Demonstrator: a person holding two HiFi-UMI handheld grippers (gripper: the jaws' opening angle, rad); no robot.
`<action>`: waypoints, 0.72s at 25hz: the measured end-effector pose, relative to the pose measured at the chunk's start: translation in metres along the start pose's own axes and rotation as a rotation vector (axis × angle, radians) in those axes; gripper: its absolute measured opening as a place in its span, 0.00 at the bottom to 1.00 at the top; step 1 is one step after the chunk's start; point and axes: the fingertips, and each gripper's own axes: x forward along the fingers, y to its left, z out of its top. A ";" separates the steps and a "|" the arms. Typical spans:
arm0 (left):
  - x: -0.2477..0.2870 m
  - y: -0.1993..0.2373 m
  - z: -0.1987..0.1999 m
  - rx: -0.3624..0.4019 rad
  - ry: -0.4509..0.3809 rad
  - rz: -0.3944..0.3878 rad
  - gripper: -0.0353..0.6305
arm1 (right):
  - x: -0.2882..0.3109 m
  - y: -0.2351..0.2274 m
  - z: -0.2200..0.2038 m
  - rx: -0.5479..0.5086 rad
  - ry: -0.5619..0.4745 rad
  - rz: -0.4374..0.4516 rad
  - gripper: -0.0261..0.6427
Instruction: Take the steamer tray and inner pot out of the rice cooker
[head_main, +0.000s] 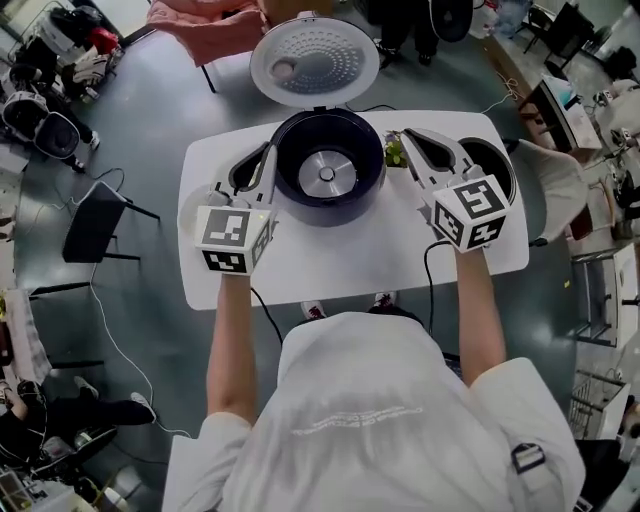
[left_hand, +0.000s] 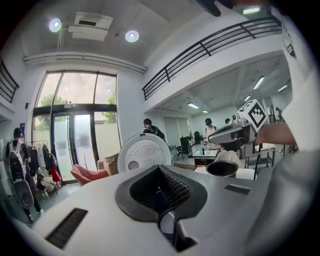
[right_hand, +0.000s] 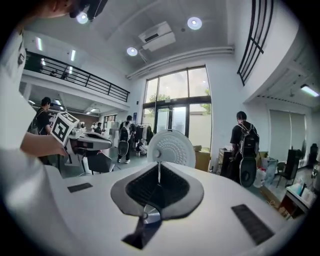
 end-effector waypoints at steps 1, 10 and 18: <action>-0.005 0.005 0.003 0.016 -0.006 0.007 0.08 | 0.004 0.007 0.007 -0.008 -0.010 0.011 0.09; -0.027 0.042 0.031 0.082 -0.079 0.075 0.08 | 0.040 0.050 0.056 -0.080 -0.094 0.090 0.09; -0.012 0.033 0.036 0.086 -0.076 0.015 0.08 | 0.044 0.042 0.046 -0.088 -0.062 0.082 0.08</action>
